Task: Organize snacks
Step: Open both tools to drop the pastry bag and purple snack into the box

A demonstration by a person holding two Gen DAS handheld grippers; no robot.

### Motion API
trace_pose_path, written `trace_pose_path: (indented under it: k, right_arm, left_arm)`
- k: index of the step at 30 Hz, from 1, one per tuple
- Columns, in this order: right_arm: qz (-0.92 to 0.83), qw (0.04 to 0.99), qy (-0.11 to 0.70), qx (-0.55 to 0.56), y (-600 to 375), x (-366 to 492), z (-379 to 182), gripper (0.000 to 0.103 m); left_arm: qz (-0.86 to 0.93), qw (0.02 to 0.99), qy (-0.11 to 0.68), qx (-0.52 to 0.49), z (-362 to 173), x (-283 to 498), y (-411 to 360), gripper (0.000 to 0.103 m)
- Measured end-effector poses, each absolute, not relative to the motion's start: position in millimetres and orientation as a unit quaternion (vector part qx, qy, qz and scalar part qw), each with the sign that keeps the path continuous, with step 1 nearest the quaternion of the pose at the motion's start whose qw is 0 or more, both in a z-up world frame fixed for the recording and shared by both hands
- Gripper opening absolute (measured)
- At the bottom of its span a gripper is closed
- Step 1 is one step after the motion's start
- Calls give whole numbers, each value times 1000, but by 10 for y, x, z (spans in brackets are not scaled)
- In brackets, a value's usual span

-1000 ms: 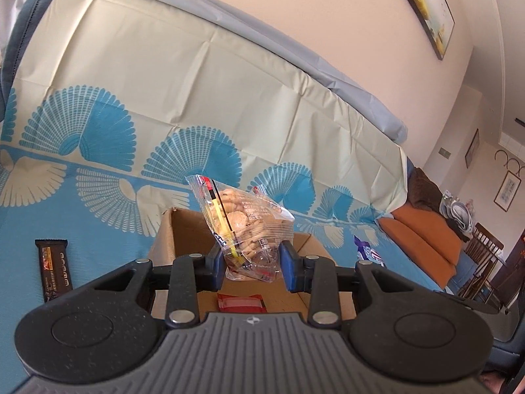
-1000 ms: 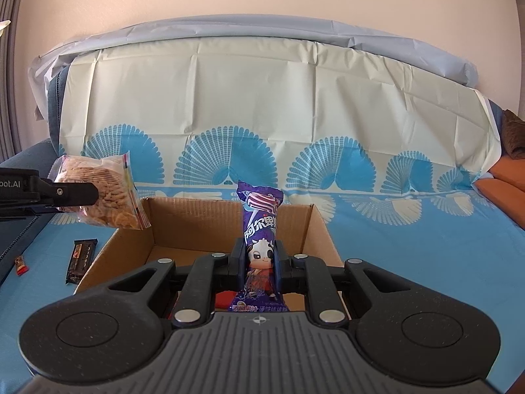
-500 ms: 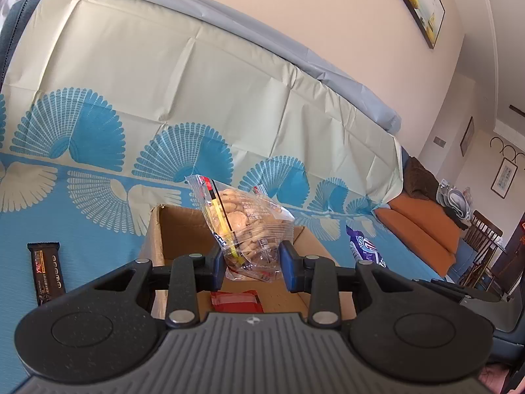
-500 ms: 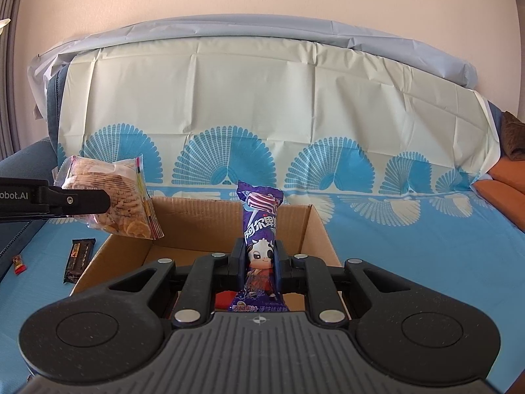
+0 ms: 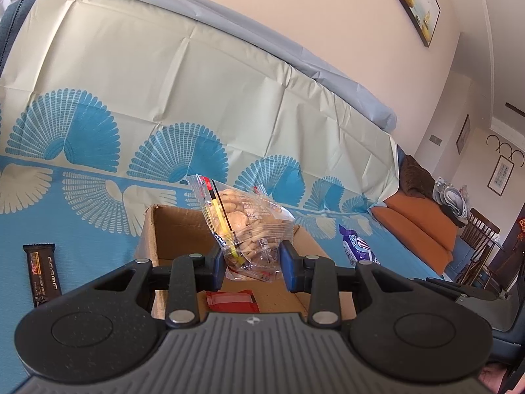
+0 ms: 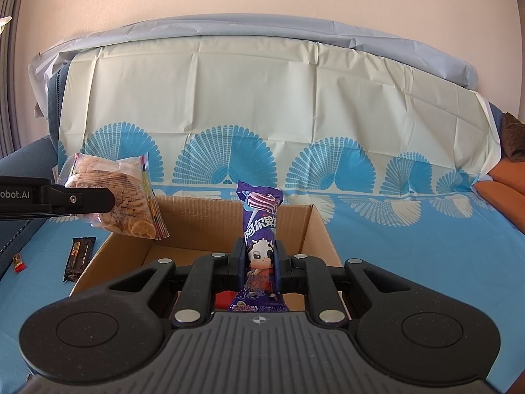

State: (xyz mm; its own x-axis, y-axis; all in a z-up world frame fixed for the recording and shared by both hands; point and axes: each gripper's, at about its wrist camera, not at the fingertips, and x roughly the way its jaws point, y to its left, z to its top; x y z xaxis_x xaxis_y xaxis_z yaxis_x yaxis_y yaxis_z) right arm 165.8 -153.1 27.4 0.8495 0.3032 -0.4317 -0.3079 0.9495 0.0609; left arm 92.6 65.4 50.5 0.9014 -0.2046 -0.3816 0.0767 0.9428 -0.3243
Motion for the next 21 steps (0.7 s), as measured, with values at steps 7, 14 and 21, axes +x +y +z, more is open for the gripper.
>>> trace_pose_path:
  k: [7,14,21]
  right_arm:
    - [160,960,228,-9,-1521,1678,259,26]
    - [145,964,222,-6,-1506,1671,268,67]
    - [145,965,219,2,-1388,1639,286,69]
  left_arm:
    - [-96,955,223,-171,470,949,671,54]
    - [-72,955,217,-187,509,919,785,55]
    - [-39,956,215,-194,560,832,999,55]
